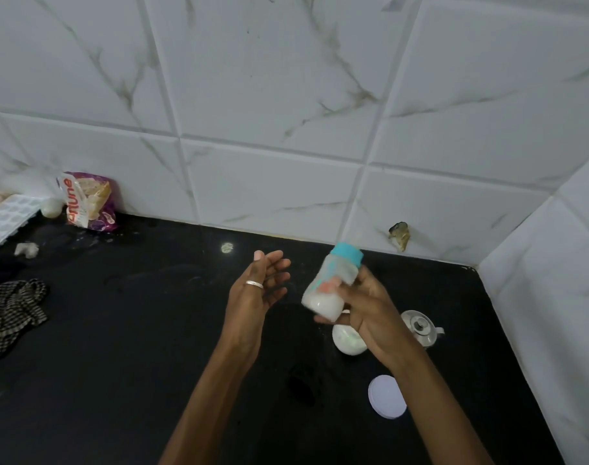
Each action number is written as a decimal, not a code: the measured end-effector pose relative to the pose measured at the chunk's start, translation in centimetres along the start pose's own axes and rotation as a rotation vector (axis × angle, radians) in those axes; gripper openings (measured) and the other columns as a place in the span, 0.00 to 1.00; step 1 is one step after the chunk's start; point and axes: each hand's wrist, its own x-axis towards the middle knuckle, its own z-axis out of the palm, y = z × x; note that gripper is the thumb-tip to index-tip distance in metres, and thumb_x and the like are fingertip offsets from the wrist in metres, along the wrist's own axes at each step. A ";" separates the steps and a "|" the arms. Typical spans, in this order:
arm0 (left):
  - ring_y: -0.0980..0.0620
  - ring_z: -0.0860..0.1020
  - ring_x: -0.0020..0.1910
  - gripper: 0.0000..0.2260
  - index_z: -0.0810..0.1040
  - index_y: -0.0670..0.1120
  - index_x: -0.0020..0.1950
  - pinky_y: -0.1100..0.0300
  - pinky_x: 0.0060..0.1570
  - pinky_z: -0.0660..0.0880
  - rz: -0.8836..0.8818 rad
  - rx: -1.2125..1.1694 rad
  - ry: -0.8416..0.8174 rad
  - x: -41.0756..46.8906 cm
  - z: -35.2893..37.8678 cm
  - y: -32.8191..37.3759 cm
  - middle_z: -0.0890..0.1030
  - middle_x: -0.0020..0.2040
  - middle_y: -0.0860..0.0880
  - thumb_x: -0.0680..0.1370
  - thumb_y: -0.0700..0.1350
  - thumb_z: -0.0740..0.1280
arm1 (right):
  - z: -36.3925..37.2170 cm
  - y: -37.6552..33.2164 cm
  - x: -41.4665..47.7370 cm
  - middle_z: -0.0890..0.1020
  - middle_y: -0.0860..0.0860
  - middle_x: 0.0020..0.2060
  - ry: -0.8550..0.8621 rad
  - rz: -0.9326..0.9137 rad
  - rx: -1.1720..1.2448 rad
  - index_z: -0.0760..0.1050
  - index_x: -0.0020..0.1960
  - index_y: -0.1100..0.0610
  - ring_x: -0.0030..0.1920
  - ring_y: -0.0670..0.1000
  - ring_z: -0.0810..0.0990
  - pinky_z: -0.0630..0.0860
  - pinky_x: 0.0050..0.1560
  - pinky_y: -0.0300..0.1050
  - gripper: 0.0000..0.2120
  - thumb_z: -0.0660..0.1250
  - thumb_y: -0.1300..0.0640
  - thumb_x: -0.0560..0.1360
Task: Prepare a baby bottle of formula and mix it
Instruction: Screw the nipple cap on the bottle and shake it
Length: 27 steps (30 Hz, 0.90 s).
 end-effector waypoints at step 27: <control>0.48 0.83 0.58 0.27 0.83 0.48 0.62 0.53 0.57 0.78 -0.014 -0.012 0.011 0.0 0.0 -0.3 0.86 0.58 0.47 0.74 0.64 0.61 | 0.2 -0.2 0.0 0.79 0.65 0.61 0.085 -0.031 0.149 0.73 0.66 0.57 0.61 0.63 0.82 0.83 0.50 0.62 0.26 0.77 0.58 0.71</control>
